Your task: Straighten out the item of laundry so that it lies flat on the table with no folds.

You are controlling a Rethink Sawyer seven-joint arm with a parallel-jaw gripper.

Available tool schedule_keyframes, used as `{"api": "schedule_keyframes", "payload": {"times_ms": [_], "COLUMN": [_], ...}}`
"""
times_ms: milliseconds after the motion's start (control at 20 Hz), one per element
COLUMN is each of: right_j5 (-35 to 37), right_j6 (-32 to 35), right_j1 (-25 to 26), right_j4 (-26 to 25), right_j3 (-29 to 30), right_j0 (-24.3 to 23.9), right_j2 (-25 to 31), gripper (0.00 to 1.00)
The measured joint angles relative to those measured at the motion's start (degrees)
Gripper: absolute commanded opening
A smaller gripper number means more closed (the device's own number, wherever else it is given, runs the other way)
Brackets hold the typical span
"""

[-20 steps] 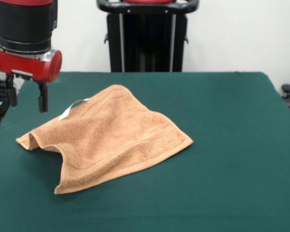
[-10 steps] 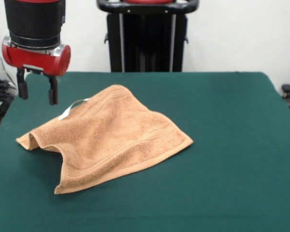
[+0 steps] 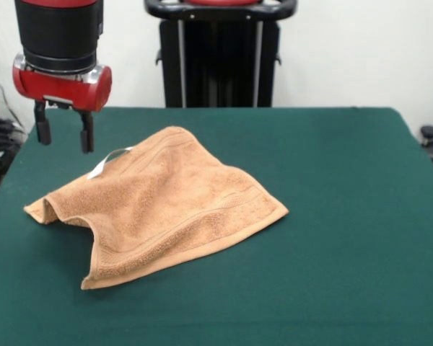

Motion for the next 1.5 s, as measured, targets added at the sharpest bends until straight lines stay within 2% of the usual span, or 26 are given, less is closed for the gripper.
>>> {"api": "schedule_keyframes", "payload": {"times_ms": [1500], "right_j5": [-1.77], "right_j6": [0.0], "right_j1": [0.91], "right_j4": [-0.67], "right_j3": [0.78], "right_j0": [-0.81], "right_j2": [0.0], "gripper": [1.0]}}
